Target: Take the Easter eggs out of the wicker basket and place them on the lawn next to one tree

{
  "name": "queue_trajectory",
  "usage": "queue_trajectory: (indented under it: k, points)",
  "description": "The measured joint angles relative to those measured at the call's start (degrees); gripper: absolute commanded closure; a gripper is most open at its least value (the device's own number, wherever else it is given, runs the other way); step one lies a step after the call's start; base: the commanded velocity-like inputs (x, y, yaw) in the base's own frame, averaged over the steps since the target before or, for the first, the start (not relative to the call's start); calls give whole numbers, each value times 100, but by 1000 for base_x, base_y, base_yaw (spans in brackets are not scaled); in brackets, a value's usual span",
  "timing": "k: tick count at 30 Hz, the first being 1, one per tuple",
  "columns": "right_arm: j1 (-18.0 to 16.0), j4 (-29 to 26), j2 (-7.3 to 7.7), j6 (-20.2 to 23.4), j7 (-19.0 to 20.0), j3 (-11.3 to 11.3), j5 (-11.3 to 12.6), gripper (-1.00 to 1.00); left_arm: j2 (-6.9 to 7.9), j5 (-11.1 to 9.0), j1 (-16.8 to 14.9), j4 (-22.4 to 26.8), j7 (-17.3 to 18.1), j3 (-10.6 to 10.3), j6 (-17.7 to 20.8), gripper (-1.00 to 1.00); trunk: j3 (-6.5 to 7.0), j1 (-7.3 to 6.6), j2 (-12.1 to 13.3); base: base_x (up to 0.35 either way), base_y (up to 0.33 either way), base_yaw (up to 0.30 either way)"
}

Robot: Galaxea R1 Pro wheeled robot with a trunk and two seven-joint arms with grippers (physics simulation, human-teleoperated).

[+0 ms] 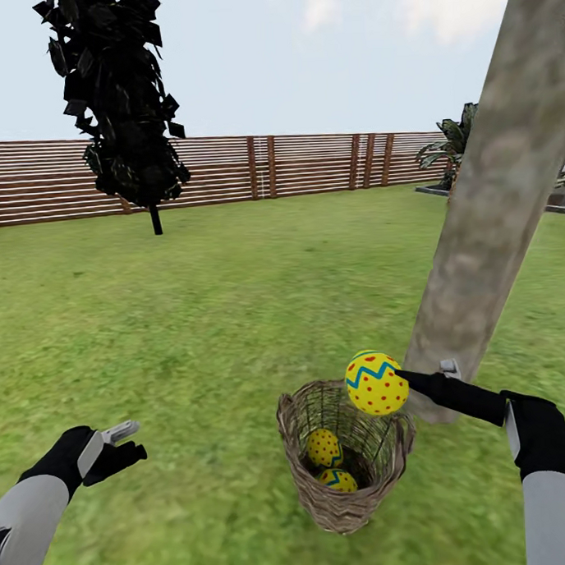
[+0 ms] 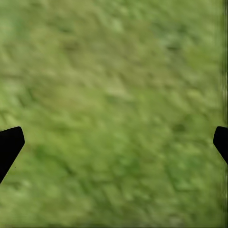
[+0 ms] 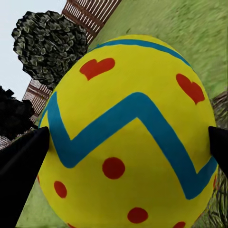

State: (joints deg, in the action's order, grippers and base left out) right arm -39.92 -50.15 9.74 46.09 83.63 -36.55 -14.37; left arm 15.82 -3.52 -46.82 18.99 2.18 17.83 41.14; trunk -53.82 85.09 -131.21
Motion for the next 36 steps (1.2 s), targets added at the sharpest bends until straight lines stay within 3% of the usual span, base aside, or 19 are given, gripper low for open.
queue_trajectory:
  k: [5, 16, 31, 36]
  points:
    - [0, 141, 65, -3, 182, -204, -6, 100, 0, 0, -1, 1, -2, 0, 4, -100, 0, 1, 0, 61, -114, 0]
    - [0, 156, 69, -3, 285, -218, -6, 100, -17, -5, 0, 0, -3, 0, 0, -100, 0, 1, 0, -8, -281, 0]
    - [0, 219, 78, -8, 286, -218, -6, 100, -9, 0, 0, 1, -19, 2, 2, -100, 0, 4, 0, -247, -201, 0]
    - [0, 349, 418, -15, 281, -236, -7, 100, -1, 0, 0, 1, -18, 0, 1, -100, 0, 1, 0, -106, -236, 0]
